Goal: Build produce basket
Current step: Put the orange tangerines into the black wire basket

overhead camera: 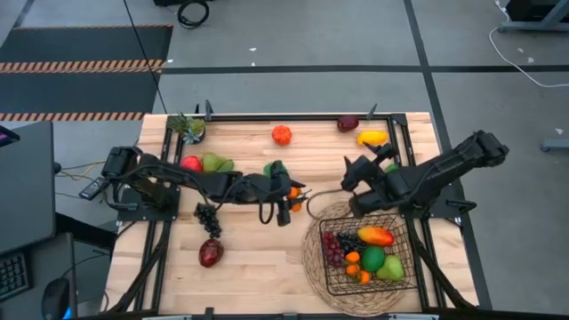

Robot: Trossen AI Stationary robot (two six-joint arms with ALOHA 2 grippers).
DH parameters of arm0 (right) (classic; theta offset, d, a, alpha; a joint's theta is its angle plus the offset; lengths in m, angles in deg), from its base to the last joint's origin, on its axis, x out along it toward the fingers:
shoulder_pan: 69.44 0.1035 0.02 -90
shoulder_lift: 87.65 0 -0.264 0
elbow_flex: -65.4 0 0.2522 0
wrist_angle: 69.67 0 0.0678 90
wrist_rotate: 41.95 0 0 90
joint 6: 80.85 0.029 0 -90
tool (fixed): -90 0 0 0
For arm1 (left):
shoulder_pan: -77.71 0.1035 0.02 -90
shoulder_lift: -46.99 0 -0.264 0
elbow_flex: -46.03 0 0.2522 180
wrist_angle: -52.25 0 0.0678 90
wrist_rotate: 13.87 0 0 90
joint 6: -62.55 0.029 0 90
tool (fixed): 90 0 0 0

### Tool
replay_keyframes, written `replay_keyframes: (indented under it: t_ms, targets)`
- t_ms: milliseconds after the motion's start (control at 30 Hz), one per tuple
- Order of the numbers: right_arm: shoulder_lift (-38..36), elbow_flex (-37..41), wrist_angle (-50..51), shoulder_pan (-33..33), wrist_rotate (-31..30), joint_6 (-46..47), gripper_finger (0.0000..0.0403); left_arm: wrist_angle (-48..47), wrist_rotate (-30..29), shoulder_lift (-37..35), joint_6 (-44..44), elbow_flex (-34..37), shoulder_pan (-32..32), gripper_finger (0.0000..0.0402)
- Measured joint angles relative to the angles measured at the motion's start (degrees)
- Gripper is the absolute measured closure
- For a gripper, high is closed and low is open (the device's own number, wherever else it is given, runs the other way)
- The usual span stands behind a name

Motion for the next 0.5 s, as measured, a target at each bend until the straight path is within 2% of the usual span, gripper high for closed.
replay_keyframes:
  t_ms: [67,133,200,267,333,400,500]
  targets:
    - [-1.9,1.9,-5.1,-2.1,0.8,-4.1,0.0055,-0.2,2.4,0.0,0.2,-0.8,1.0,0.0229]
    - [-3.9,4.1,-13.5,-4.0,4.3,-11.9,0.0055,-0.1,4.8,0.0,0.2,-1.2,1.9,0.0229]
    - [-5.7,7.0,-26.4,-6.1,12.1,-23.2,0.0055,0.5,7.0,0.0,0.2,-1.2,2.8,0.0229]
    - [-7.2,10.2,-40.2,-7.7,22.6,-34.1,0.0055,1.0,9.3,0.0,-0.2,-1.2,3.6,0.0229]
    - [-8.9,12.8,-51.6,-8.8,31.6,-40.2,0.0055,2.1,12.7,0.0,-1.4,-1.2,4.2,0.0229]
    - [-10.6,13.7,-56.4,-9.0,33.5,-41.6,0.0055,4.0,16.3,0.0,-2.2,-1.2,4.0,0.0229]
    - [-14.0,13.8,-56.7,-7.8,29.1,-41.3,0.0055,8.5,19.3,0.5,-2.4,-1.2,2.1,0.0229]
